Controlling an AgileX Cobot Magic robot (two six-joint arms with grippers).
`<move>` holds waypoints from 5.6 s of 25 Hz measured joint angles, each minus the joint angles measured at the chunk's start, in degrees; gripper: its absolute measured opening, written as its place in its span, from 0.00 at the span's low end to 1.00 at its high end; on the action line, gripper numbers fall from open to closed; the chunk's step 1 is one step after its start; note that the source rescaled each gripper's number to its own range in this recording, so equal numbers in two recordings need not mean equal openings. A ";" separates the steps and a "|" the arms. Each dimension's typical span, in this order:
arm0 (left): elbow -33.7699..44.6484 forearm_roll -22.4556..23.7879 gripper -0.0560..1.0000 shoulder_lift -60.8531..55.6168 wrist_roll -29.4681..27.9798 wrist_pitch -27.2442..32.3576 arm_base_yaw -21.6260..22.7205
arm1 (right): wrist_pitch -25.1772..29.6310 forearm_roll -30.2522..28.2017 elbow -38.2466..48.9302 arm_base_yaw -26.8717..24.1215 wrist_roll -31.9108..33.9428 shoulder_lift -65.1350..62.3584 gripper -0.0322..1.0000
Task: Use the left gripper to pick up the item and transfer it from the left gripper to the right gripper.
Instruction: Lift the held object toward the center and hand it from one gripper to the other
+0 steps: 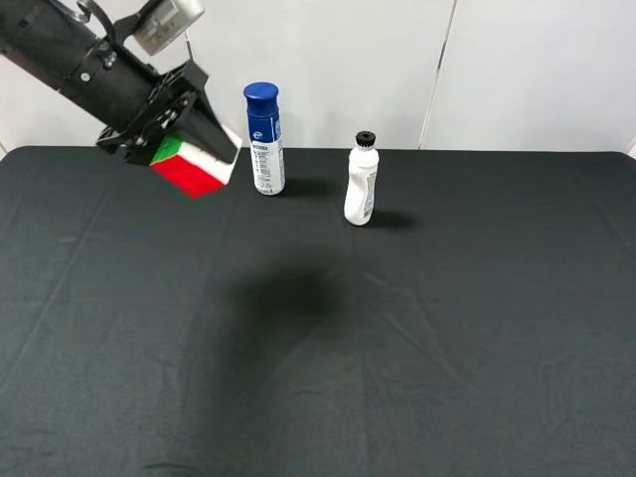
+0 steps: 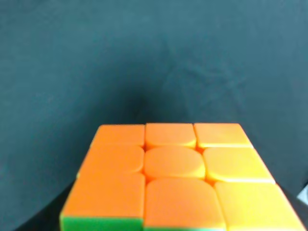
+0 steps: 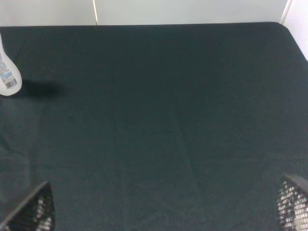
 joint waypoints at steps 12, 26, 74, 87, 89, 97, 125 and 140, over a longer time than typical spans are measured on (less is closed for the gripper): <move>0.00 -3.74 0.06 0.00 6.18 -5.73 -11.92 | 0.00 0.00 0.00 0.00 0.00 0.00 1.00; 0.00 -4.72 0.06 0.00 6.50 -8.00 -19.14 | 0.00 0.28 0.00 0.00 0.00 0.00 1.00; 1.80 -9.03 0.06 0.00 6.55 -1.93 -19.59 | -31.72 16.38 -11.82 48.15 -28.79 55.21 1.00; 1.80 -11.15 0.06 0.00 6.55 -3.42 -19.59 | -40.98 16.18 -11.82 49.52 -30.92 61.23 1.00; 1.80 -11.61 0.06 0.00 6.55 -3.88 -19.59 | -41.03 16.23 -11.82 49.52 -31.76 61.77 1.00; 1.80 -12.87 0.06 0.00 7.13 -5.05 -19.59 | -43.00 18.00 -11.82 49.52 -35.44 61.92 1.00; 1.98 -19.45 0.06 0.00 11.27 -5.18 -19.59 | -59.04 18.27 -11.93 54.81 -37.77 73.57 1.00; 2.09 -18.94 0.06 0.00 11.46 -5.33 -19.75 | -60.16 15.79 -11.93 54.81 -37.85 73.57 0.08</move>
